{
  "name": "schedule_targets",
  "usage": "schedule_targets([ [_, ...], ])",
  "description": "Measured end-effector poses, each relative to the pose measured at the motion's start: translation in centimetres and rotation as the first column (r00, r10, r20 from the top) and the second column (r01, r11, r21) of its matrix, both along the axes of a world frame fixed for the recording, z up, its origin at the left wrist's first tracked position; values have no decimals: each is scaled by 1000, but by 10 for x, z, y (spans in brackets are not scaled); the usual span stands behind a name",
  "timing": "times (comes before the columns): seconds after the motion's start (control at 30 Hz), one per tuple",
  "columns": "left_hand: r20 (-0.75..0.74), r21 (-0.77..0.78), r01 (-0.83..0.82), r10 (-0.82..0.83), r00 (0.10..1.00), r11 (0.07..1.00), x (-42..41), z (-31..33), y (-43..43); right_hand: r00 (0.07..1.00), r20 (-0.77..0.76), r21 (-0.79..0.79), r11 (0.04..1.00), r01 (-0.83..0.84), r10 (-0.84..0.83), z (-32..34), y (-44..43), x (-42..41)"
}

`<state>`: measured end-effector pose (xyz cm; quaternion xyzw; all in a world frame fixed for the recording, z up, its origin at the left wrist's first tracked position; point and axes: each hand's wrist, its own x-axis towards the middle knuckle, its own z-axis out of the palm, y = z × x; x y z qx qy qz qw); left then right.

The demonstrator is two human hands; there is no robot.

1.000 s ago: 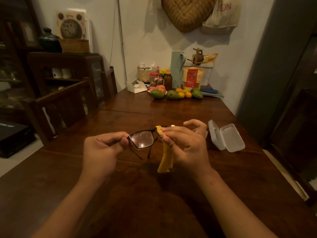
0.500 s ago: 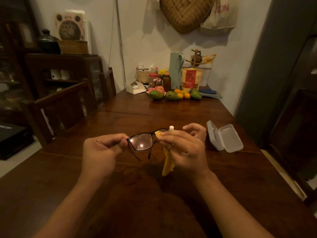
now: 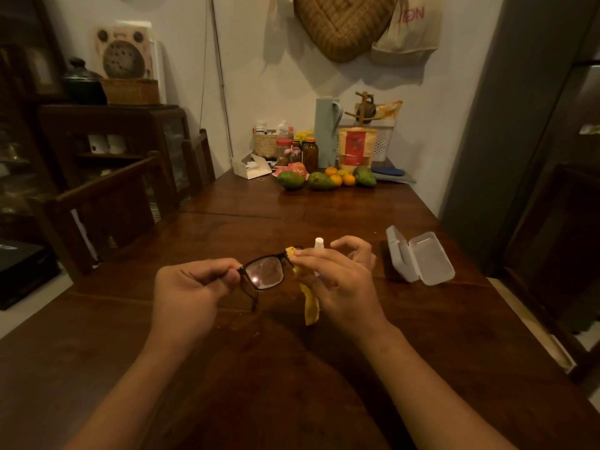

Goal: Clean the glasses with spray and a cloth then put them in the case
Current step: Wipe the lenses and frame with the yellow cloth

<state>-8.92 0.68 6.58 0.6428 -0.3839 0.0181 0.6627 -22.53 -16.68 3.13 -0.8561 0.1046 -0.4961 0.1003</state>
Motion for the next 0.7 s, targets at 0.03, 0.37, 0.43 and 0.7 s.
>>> schedule_targets([
  [0.03,3,13,-2,2,1000,1000,0,0,0,1000,-1,8,1000,8,-8,0,-1,0],
  [0.37,270,362,-75,-28,962,929,12,-1,3,989,-98,308,948,-79,114,15,-19,-11],
  [0.43,379,484,-110,-94,921,868,12,-3,3,981,-82,408,904,-126,174,21,-19,-14],
  [0.7,393,748,-126,-282,875,652,-8,-6,-9,957,-237,402,914,-61,168,43,-8,-18],
])
